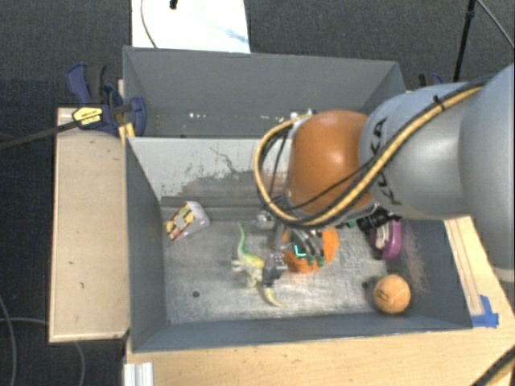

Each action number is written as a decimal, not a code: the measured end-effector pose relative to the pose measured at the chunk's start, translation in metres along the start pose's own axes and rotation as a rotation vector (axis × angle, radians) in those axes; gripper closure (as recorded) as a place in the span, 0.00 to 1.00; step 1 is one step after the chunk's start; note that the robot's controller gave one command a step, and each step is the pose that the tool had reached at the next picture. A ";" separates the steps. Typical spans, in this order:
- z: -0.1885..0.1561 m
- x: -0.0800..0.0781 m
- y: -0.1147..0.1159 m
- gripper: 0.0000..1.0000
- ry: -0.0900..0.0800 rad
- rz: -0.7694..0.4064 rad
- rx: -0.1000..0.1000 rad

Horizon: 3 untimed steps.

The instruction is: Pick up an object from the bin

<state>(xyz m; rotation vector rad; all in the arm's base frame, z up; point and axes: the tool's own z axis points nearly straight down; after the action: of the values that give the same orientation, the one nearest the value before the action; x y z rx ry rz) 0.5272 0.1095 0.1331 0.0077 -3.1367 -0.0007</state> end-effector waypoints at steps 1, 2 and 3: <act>-0.003 -0.002 0.000 0.00 -0.007 0.004 -0.001; 0.052 -0.011 0.004 0.00 -0.011 -0.020 -0.001; 0.043 -0.011 0.002 0.00 -0.007 0.030 -0.001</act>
Offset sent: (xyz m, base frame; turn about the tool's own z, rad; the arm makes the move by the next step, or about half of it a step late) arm 0.0097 0.0045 -0.0631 -0.0264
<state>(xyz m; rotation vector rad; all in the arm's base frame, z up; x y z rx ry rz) 0.5377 0.1113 0.0899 -0.0390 -3.1430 -0.0019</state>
